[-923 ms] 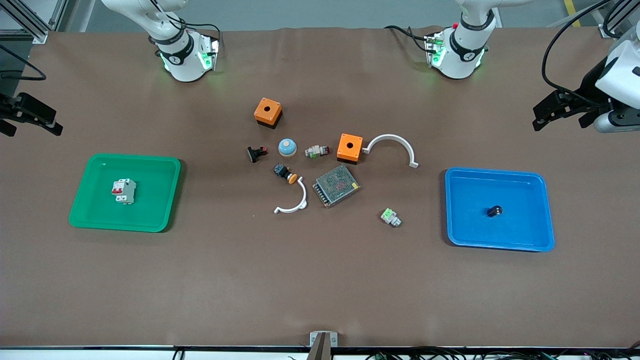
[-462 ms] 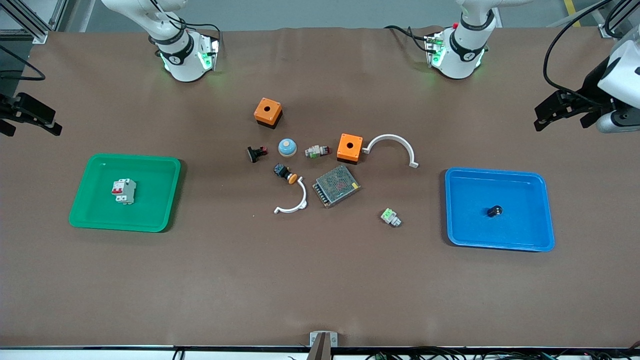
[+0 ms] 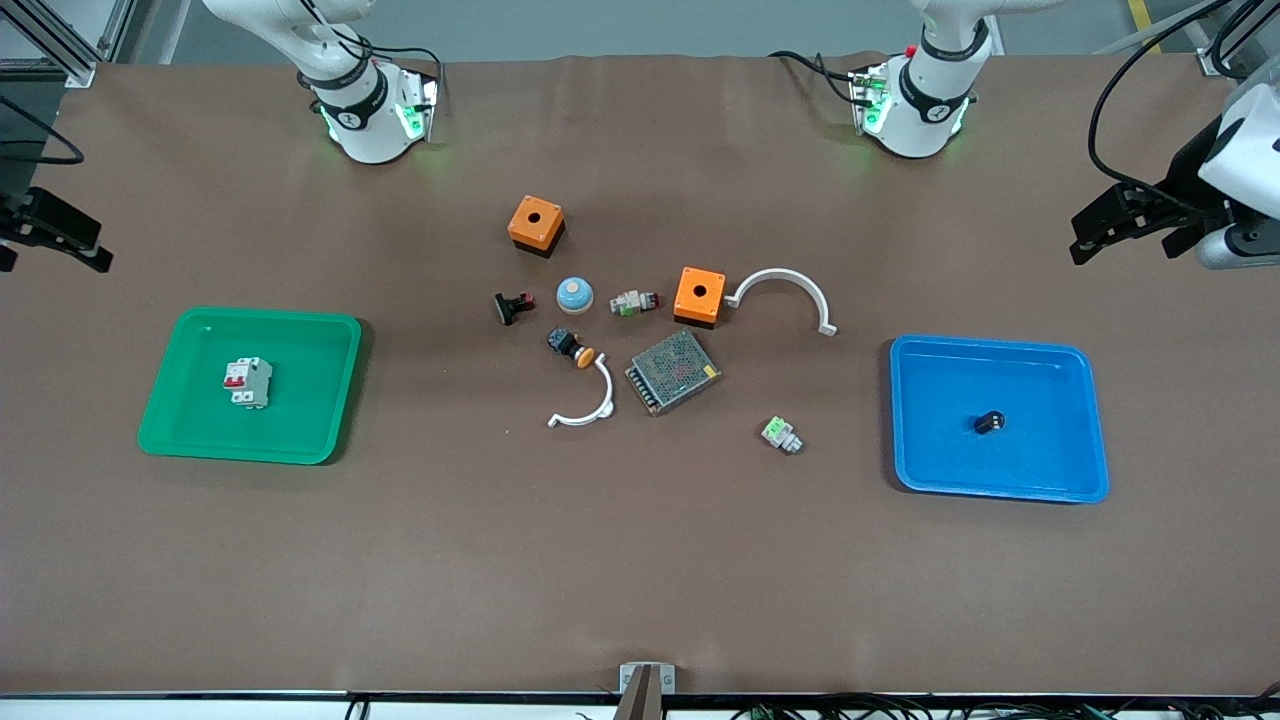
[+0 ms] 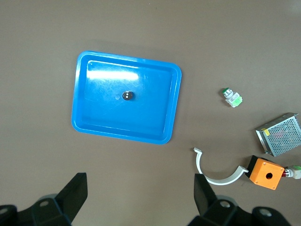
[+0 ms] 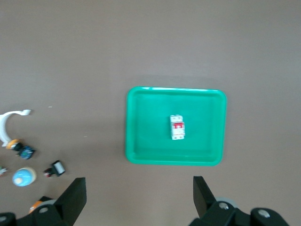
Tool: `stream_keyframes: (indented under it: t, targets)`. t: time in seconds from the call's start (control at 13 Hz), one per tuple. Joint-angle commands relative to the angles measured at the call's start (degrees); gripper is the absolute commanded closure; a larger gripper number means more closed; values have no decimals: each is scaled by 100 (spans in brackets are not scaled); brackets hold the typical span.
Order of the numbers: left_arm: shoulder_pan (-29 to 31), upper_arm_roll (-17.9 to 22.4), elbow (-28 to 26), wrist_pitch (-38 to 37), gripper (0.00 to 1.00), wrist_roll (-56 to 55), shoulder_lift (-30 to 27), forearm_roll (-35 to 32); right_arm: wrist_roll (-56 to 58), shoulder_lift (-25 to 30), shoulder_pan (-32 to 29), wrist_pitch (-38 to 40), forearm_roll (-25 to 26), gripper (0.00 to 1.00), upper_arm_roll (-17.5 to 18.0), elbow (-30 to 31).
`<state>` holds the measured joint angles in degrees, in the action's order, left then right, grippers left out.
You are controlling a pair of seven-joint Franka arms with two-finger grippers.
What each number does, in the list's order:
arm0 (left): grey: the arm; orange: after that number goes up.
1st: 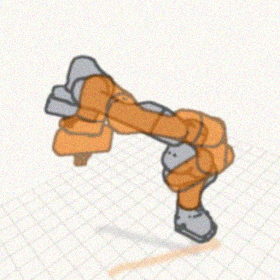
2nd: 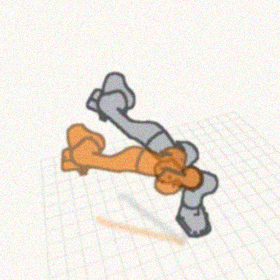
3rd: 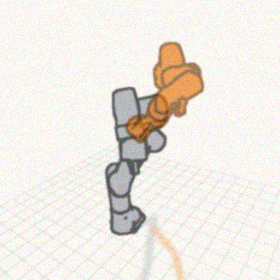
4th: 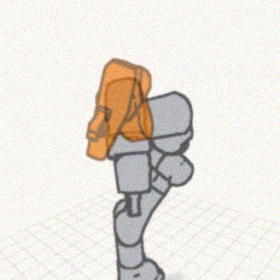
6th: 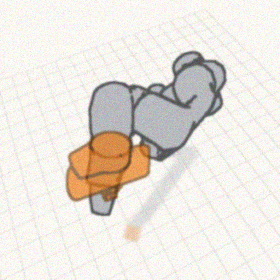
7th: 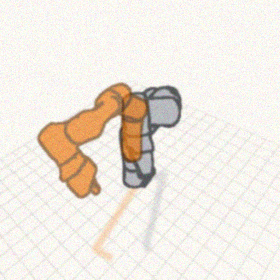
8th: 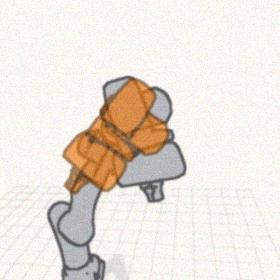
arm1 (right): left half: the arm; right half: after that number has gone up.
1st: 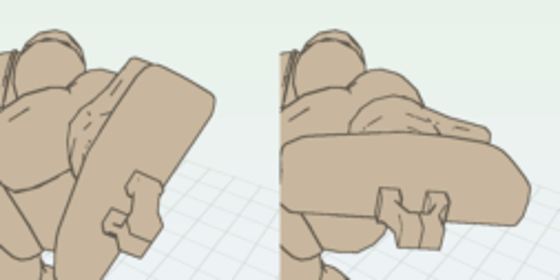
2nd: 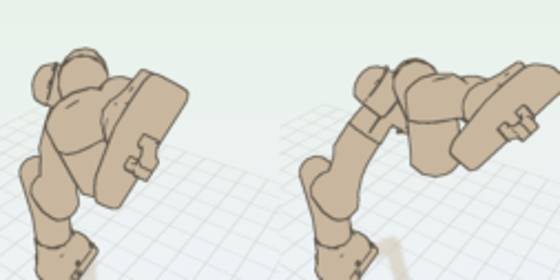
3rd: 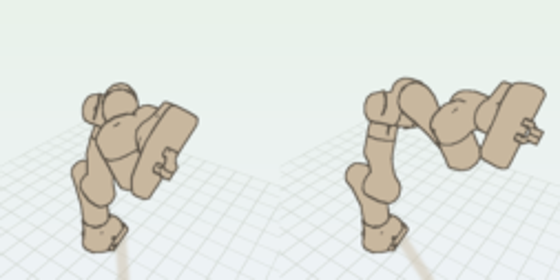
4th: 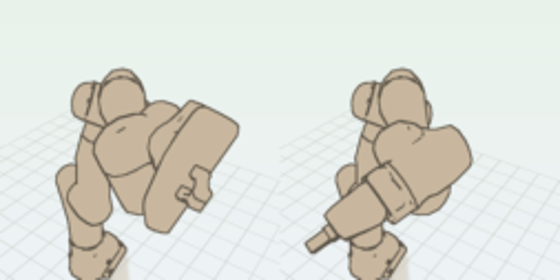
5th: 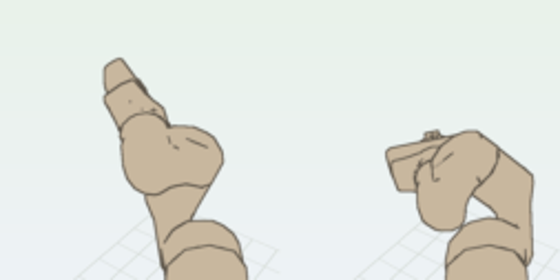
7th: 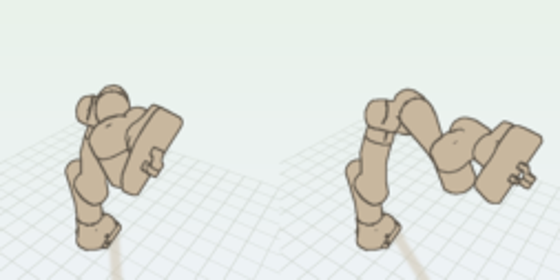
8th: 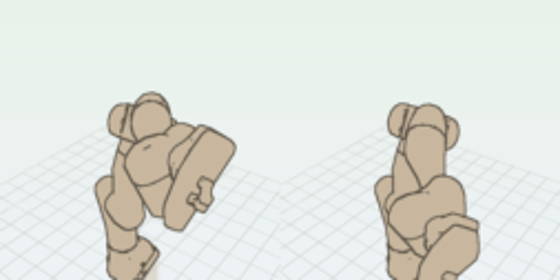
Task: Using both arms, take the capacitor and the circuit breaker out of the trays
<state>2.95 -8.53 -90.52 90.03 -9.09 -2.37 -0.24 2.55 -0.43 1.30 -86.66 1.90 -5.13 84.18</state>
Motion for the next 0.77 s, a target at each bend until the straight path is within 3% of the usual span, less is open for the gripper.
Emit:
stream_keyframes:
  t: [0.0,0.23,0.54,0.69]
  targets:
    - [21,9,87,-12,0,39,43,7,-53,-36,19,88,205,0,21,-104]
    - [152,61,87,189,0,39,463,-485,-44,-36,28,88,205,0,21,-95]
    - [443,62,-115,1146,0,-110,1404,-512,-70,-53,-77,1,407,0,-5,-130]
    - [469,53,-299,1542,0,-486,1755,-504,-88,-395,-296,-131,346,0,-5,-148]
